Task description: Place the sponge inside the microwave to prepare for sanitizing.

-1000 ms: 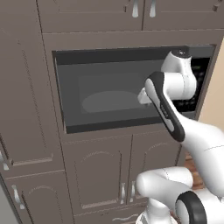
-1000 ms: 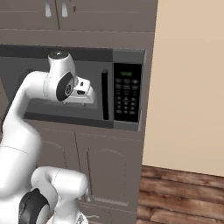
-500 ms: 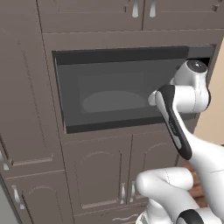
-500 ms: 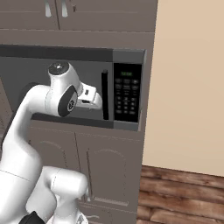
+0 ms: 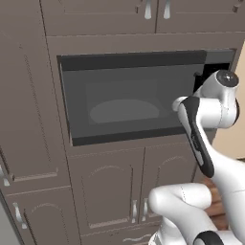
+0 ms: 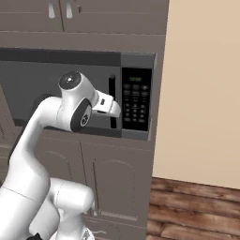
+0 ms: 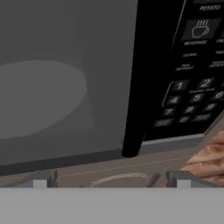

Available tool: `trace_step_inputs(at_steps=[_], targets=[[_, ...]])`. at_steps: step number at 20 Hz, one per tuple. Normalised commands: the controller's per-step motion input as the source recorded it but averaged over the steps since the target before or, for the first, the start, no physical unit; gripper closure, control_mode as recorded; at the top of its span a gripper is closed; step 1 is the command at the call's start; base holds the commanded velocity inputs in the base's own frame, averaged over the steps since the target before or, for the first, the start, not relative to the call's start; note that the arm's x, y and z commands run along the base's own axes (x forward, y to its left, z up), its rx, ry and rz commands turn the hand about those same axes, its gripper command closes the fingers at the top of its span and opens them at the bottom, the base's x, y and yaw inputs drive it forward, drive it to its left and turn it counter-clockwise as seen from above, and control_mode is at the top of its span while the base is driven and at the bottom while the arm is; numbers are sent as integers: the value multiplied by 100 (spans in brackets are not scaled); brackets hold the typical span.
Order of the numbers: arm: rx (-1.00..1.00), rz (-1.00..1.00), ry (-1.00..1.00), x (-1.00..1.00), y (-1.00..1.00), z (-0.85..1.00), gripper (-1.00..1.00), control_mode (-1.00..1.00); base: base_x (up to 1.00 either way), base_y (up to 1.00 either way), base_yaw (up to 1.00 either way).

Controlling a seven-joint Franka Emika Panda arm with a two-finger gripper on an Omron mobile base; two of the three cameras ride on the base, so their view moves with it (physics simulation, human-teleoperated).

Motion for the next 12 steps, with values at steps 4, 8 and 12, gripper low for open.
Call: trace_step_inputs(at_steps=[4, 8, 12], targets=[[4, 0, 0, 25, -27, 1, -100, -100, 0, 0, 0], [2, 0, 0, 36, -15, 0, -100, -100, 0, 0, 0], [2, 0, 0, 39, -11, -1, -100, -100, 0, 0, 0]])
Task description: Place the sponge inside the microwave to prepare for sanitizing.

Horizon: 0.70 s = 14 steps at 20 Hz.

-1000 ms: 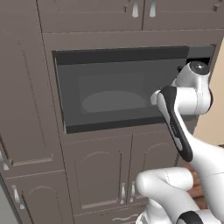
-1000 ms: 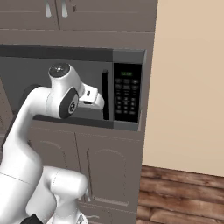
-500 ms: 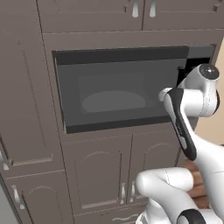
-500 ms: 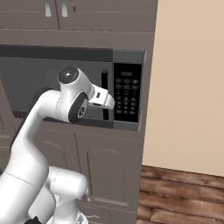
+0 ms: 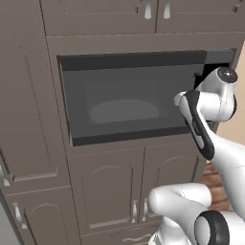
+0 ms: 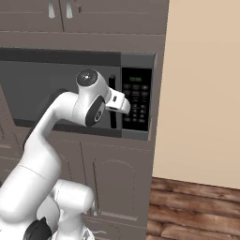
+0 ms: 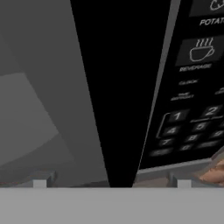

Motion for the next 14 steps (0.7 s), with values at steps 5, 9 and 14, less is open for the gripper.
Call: trace_step_inputs(at_steps=[5, 9, 14], targets=[[5, 0, 0, 33, -5, -8, -100, -100, 0, 0, 0], [6, 0, 0, 38, -2, -14, -100, -100, 0, 0, 0], [3, 0, -1, 41, 0, -20, 100, -100, 0, 0, 0]])
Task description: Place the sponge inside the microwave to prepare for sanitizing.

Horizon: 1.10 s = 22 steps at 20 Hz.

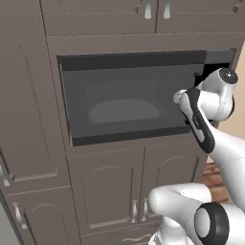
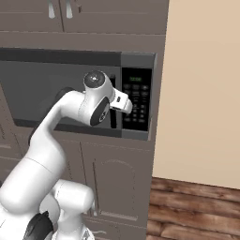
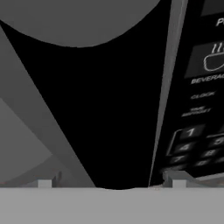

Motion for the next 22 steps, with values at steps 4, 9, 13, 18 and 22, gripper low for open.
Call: trace_step_inputs(at_steps=[4, 9, 13, 18, 22], targets=[[5, 0, -4, 46, 0, -23, 100, -100, 0, 0, 0], [10, 0, 0, 51, 0, -20, 100, -100, 0, 0, 0], [15, 6, 0, 28, 5, -21, 100, -100, 0, 0, 0], [9, 12, 0, -20, 23, -22, 100, -100, 0, 0, 0], [0, 11, -6, -61, 30, -15, 100, -100, 0, 0, 0]])
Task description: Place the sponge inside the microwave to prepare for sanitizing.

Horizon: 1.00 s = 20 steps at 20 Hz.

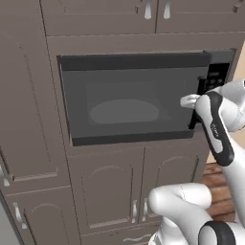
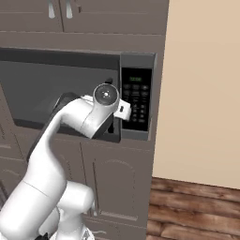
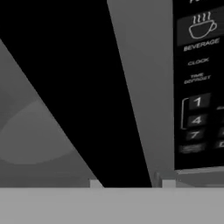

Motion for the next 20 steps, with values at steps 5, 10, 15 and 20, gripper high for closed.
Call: trace_step_inputs(at_steps=[5, 10, 15, 20], targets=[[0, 6, -3, -64, 36, -14, 100, -100, 0, 0, 0], [0, 1, 0, -67, 38, -12, 100, -100, 0, 0, 0], [0, -4, 0, -58, 42, -10, 100, -100, 0, 0, 0], [0, -5, 0, -62, 37, -5, 100, -100, 0, 0, 0]])
